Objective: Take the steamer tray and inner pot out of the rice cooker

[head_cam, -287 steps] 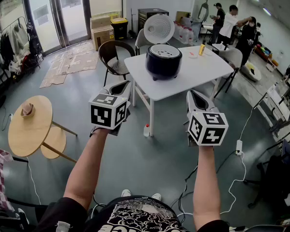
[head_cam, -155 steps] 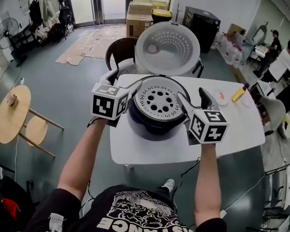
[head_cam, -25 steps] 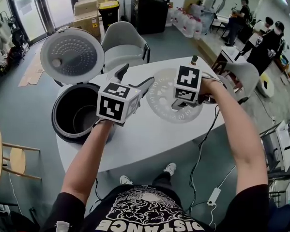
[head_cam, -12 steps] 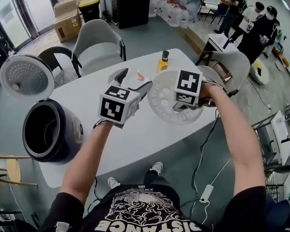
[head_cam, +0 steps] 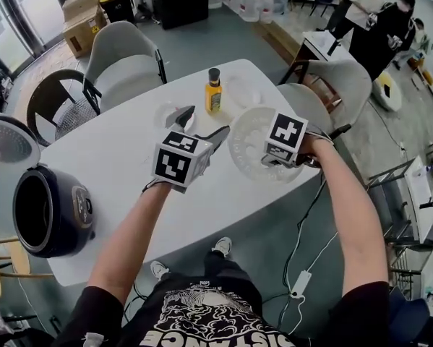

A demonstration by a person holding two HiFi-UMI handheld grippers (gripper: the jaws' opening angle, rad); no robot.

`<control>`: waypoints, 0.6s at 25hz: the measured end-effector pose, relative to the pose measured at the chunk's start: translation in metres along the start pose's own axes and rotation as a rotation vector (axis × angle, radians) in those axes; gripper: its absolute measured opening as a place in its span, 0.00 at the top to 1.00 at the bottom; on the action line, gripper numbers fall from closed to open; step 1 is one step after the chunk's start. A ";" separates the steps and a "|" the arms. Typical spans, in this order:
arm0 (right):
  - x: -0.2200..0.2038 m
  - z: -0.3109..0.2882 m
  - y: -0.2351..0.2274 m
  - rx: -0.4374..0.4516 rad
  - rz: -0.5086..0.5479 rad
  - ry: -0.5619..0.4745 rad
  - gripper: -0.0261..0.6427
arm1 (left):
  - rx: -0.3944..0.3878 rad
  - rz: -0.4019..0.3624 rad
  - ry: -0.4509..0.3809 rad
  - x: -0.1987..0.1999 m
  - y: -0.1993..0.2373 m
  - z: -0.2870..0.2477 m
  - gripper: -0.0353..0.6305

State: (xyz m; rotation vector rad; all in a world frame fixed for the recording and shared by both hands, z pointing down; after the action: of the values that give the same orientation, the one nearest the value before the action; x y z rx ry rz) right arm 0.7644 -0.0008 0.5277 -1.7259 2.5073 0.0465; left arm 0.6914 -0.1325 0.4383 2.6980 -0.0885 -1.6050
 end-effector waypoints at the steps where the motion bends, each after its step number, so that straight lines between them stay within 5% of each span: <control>1: -0.009 -0.008 -0.013 0.001 -0.009 -0.001 0.49 | -0.001 0.001 0.012 0.000 -0.003 -0.015 0.37; 8: -0.047 -0.062 -0.083 -0.015 -0.081 -0.025 0.49 | -0.003 0.011 0.084 -0.012 -0.014 -0.090 0.37; 15: -0.072 -0.097 -0.107 0.009 -0.099 0.039 0.49 | -0.001 0.025 0.130 -0.018 -0.021 -0.125 0.37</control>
State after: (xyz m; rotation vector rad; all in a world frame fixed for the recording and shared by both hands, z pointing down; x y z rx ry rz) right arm 0.8831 0.0198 0.6345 -1.8629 2.4402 -0.0060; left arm 0.7938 -0.1144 0.5135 2.7799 -0.1205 -1.4188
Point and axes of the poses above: the fingertips, and each gripper's own axes: z backward along the fingers, y to its left, x out of its top, the point moved 2 cm from there along z, backward along the fingers, and after that the axes turned 3 degrees about y, right-handed, at the moved point
